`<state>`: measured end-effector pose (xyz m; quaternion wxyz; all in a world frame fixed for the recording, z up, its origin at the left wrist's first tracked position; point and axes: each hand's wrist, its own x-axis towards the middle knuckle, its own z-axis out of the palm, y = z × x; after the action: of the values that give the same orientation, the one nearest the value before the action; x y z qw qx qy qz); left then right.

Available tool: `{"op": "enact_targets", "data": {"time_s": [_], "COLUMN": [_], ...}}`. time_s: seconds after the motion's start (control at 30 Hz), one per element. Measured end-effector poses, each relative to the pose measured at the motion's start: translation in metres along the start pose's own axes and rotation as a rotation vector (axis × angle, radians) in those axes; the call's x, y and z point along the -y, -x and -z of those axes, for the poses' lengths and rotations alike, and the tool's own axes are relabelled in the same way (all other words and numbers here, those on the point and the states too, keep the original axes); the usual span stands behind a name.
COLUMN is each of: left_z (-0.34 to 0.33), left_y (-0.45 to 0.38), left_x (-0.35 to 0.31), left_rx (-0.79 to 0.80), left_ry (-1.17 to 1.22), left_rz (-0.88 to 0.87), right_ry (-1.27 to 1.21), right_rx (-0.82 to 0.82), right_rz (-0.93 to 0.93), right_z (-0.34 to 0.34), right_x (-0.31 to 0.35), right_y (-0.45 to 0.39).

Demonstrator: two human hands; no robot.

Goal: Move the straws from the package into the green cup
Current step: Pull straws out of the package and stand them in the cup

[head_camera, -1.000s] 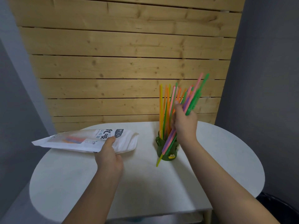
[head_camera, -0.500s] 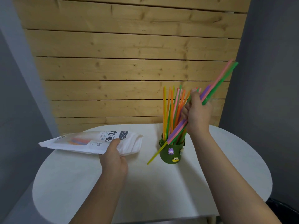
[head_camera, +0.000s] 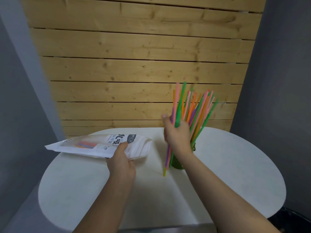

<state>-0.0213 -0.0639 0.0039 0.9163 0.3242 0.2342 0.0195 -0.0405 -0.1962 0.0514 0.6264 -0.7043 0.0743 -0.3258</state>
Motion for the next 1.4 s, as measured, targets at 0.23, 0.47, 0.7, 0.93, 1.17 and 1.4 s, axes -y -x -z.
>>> {"op": "enact_targets", "data": {"time_s": [0.23,0.47,0.7,0.93,1.17,1.4], "left_z": [0.005,0.007,0.008,0.009,0.009,0.009], "left_y": [-0.008,-0.011,-0.009,-0.008,-0.01,-0.008], "left_x": [-0.008,-0.014,-0.014,-0.018,-0.017,-0.018], "left_rx": [-0.009,-0.012,-0.018,0.003,0.015,-0.004], "left_ry": [0.015,0.009,0.02,0.051,0.055,0.001], "left_rz": [-0.041,-0.041,-0.039,-0.052,-0.037,-0.037], "right_ry": [0.088,0.089,0.195,0.109,-0.048,-0.135], "right_rx": [0.13,0.15,0.06,0.024,0.093,-0.003], "right_rz": [-0.105,-0.284,-0.333,-0.417,-0.44,-0.334], "right_z": [-0.01,-0.002,-0.007,-0.006,-0.011,-0.002], "right_x": [-0.046,-0.074,-0.09,-0.082,-0.053,-0.019], "right_y": [0.04,0.055,0.06,0.055,0.037,0.003]}}
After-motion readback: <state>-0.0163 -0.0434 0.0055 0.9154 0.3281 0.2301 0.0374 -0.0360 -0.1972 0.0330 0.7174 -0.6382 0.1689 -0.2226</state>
